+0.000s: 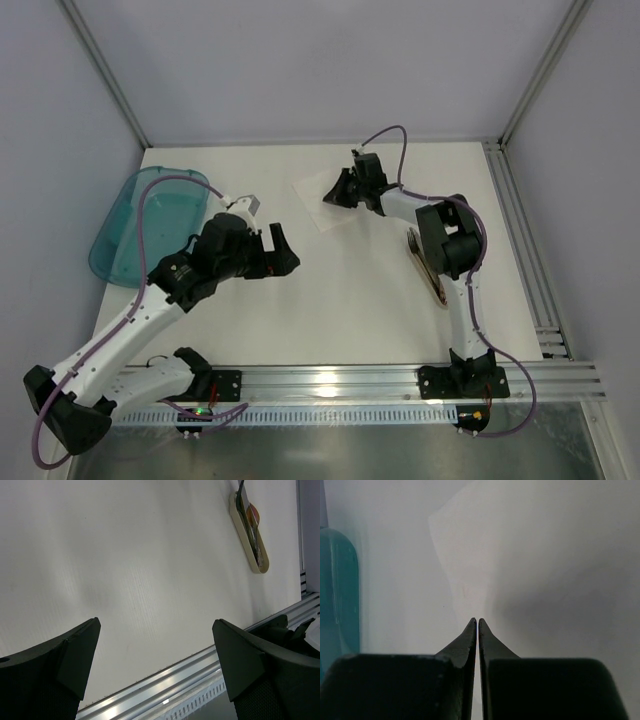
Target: Place the utensils on the paper napkin and roll it up
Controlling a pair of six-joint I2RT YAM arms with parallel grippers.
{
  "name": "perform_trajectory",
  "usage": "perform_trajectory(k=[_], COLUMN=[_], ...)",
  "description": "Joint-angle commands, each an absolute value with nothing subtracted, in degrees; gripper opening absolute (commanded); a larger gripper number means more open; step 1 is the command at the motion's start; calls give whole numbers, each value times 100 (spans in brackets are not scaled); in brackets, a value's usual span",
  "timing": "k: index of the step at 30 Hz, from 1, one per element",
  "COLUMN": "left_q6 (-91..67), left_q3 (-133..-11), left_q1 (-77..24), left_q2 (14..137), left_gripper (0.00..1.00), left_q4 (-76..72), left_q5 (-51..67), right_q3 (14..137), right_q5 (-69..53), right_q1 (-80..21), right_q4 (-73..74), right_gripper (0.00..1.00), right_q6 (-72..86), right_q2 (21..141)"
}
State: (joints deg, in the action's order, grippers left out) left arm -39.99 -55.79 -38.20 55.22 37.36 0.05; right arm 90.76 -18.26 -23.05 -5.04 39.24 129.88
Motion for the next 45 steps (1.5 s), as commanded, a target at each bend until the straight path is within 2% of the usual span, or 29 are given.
perform_trajectory(k=[1, 13, 21, 25, 30, 33, 34, 36, 38, 39, 43, 45], left_q6=[-4087, -4149, -4122, -4227, -4342, -4394, -4412, -4447, -4456, -4456, -4438, -4447], left_q3=[-5572, -5546, -5484, -5248, -5001, -4852, -4825, -4694, -4615, -4562, -4342, -4245], left_q1=[-3832, -3832, -3823, -3823, -3823, -3823, -3823, -3823, -3823, -3823, -3823, -3823], left_q2=[5572, 5519, 5809, 6046, 6345, 6504, 6600, 6670, 6819, 6873, 7092, 7259], left_gripper=[100, 100, 100, 95, 82, 69, 59, 47, 45, 43, 22, 16], left_q4=[3498, 3524, 3428, 3112, 2699, 2514, 2461, 2365, 2259, 2233, 2048, 1882], left_q5=[-61, -474, -668, -475, -36, 132, 123, 132, 158, 167, 106, 79], right_q3=[8930, 7744, 5645, 4258, 3499, 3191, 3086, 3024, 2980, 3023, 3907, 4322], right_q5=[-1618, -1327, -1187, -1117, -607, -274, -194, -88, -79, -36, 429, 562], right_q1=[-2399, -2733, -3146, -3629, -4332, -4771, -4938, -5027, -5019, -5019, -4870, -4686], right_q4=[-414, -325, -1115, -2071, -2461, -2566, -2558, -2558, -2427, -2269, -368, 443], right_gripper=[4, 4, 4, 4, 4, 4, 4, 4, 4, 4, 4, 4], right_q6=[3604, 3156, 3707, 4429, 5157, 5457, 5510, 5537, 5494, 5406, 4300, 3518], right_q2=[12806, 11929, 10777, 10223, 9652, 9388, 9308, 9159, 8790, 8580, 7701, 7393])
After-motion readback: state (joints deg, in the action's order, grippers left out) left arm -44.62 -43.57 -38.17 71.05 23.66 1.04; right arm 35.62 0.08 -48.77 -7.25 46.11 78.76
